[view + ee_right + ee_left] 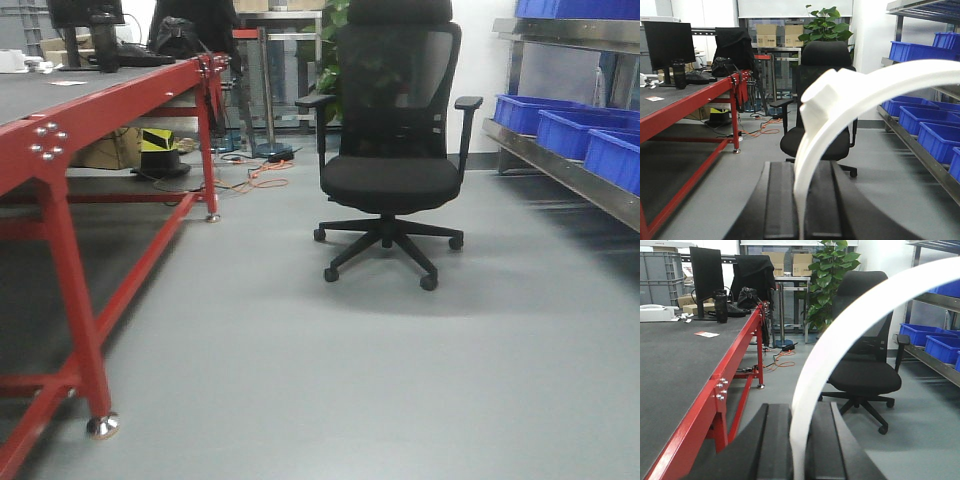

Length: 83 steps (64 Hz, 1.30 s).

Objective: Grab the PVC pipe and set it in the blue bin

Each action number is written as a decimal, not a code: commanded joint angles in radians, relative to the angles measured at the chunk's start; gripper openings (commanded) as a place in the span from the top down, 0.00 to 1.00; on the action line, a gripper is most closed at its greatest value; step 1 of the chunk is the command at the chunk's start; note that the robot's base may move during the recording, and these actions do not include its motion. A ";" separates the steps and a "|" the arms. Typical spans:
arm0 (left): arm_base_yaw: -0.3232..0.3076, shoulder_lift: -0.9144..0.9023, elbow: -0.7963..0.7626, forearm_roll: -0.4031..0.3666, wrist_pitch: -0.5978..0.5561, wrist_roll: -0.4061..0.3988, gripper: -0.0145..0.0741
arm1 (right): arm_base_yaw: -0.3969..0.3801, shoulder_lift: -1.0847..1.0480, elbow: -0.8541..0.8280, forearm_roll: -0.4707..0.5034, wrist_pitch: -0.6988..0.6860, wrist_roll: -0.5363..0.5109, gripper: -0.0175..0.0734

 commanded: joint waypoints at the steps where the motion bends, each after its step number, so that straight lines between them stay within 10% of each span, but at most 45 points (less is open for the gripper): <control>1: -0.007 -0.002 -0.002 -0.008 -0.028 -0.010 0.96 | 0.001 -0.006 -0.009 0.000 -0.023 -0.006 0.99; 83: -0.007 -0.002 -0.002 -0.008 -0.028 -0.010 0.96 | 0.001 -0.006 -0.009 0.000 -0.023 -0.006 0.99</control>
